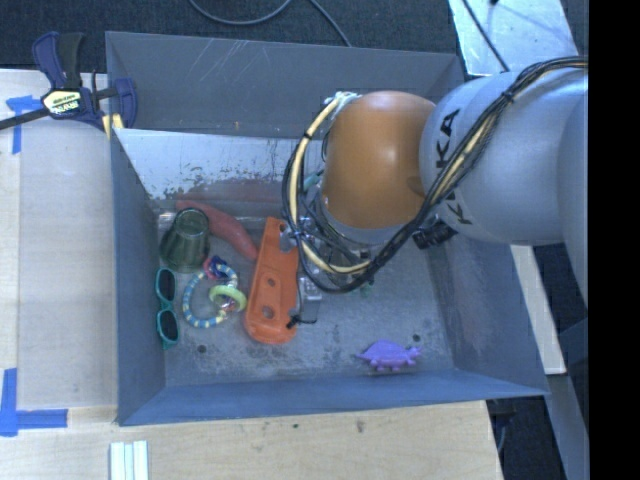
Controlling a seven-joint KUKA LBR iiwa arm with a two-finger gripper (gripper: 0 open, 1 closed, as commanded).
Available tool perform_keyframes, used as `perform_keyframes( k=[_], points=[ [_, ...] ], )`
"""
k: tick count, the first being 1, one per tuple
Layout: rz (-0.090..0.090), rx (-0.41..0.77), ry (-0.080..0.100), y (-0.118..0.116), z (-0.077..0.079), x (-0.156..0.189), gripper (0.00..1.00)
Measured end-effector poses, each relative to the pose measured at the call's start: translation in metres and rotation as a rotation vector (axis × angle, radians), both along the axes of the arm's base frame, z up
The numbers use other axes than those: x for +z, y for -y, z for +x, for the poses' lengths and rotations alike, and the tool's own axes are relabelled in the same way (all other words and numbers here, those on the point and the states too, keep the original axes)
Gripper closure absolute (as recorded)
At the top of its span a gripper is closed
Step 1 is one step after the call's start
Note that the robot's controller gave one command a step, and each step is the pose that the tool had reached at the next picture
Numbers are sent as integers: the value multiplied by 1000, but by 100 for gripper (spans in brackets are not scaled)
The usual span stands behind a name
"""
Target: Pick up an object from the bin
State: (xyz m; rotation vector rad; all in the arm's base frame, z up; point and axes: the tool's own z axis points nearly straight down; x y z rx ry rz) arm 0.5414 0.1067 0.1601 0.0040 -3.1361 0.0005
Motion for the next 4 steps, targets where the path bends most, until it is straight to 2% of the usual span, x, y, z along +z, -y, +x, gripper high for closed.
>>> perform_keyframes(
  k=[1, 3, 4],
  points=[
    [1, -3, 9, 0, 2, 5, 0],
    [3, 343, 12, -56, 34, -21, 0],
    [2, 296, 11, -51, 41, -32, 0]
  ],
)
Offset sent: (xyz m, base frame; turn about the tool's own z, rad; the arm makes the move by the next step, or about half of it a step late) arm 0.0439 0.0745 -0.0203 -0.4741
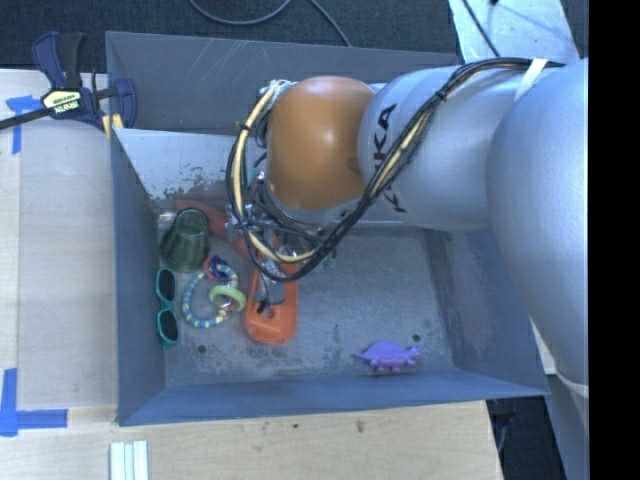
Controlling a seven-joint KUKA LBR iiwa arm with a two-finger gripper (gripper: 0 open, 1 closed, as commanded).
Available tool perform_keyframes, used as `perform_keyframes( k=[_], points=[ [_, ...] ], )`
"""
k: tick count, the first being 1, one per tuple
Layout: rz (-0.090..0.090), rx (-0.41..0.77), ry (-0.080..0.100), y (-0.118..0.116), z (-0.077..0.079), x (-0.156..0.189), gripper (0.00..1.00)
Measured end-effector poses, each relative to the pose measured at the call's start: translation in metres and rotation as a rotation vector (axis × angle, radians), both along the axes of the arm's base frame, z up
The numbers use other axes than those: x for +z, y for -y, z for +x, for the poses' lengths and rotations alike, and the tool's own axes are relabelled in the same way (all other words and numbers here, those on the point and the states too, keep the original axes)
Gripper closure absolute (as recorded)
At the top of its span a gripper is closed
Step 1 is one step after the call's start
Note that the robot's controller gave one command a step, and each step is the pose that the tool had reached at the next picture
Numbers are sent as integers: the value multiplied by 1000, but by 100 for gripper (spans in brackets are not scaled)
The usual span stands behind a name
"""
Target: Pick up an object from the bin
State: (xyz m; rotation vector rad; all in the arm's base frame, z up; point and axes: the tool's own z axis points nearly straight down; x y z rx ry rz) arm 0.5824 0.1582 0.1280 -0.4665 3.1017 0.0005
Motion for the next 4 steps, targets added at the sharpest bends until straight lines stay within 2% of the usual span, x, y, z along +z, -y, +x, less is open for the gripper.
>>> perform_keyframes(
  k=[1, 2, 4],
  points=[
    [-3, 391, 2, -14, 0, -31, 0],
    [0, 631, 6, -37, 10, -57, 100],
    [0, 630, 4, -37, 10, -53, 100]
  ],
)
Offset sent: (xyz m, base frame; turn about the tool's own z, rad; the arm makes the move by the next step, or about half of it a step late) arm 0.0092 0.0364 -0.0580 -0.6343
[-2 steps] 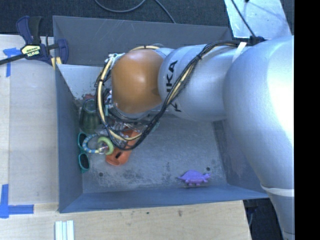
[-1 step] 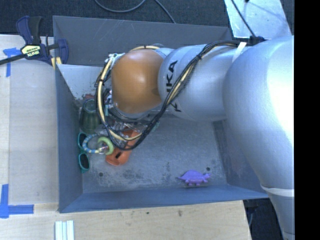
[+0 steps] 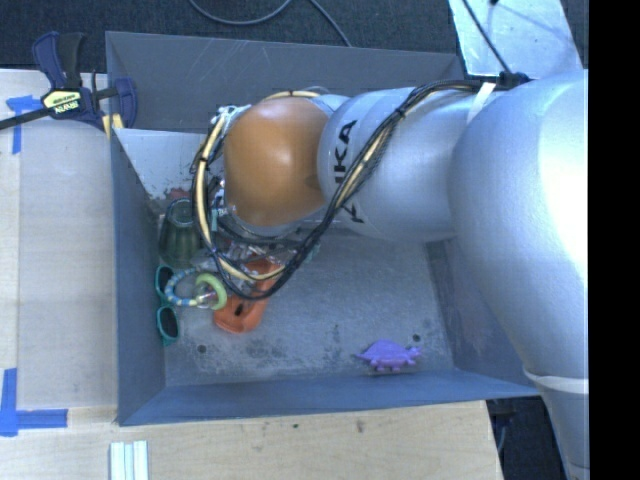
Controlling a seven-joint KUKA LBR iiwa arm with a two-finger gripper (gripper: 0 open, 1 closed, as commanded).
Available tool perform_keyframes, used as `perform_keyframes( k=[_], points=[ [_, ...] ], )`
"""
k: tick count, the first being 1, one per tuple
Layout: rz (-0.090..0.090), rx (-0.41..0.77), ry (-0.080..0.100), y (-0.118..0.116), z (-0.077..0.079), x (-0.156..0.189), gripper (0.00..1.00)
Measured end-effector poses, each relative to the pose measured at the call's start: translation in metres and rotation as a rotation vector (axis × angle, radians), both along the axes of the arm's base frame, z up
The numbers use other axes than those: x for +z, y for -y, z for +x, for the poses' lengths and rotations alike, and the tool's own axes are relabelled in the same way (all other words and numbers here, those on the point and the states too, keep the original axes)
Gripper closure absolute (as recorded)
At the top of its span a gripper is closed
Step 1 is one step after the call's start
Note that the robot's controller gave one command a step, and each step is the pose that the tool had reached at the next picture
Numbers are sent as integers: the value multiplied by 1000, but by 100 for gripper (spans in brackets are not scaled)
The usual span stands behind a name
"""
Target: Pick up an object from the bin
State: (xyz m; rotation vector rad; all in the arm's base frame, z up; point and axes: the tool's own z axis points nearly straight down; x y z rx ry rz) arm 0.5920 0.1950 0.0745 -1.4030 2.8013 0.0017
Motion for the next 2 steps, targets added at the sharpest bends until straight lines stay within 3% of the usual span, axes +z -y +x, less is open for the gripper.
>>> perform_keyframes(
  k=[2],
  points=[
    [2, -2, 5, 0, 1, 18, 100]
  ],
)
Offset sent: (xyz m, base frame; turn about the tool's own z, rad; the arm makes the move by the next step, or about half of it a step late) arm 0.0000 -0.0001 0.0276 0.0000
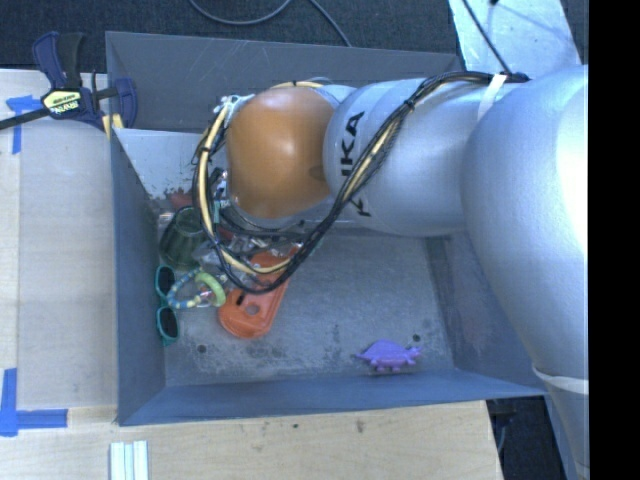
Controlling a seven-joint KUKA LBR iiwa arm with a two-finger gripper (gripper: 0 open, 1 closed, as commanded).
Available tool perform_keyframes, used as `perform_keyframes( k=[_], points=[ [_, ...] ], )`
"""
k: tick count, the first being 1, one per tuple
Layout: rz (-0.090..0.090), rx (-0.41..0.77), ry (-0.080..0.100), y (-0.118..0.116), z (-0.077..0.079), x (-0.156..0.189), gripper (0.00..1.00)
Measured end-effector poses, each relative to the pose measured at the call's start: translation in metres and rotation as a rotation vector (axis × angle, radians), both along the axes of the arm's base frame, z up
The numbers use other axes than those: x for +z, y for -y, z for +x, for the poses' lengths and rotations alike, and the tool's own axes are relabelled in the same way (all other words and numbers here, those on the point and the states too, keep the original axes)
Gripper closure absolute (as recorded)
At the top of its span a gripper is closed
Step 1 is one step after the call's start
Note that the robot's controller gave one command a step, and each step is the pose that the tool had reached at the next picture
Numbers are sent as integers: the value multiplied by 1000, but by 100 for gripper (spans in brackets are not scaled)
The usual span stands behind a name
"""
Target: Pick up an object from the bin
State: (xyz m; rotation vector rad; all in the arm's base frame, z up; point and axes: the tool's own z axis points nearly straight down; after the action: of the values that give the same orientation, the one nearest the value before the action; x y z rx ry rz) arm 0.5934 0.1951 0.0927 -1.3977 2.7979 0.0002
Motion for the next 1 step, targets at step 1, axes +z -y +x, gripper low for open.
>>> perform_keyframes(
  k=[1],
  points=[
    [1, -1, 0, 0, 0, 3, 100]
  ],
)
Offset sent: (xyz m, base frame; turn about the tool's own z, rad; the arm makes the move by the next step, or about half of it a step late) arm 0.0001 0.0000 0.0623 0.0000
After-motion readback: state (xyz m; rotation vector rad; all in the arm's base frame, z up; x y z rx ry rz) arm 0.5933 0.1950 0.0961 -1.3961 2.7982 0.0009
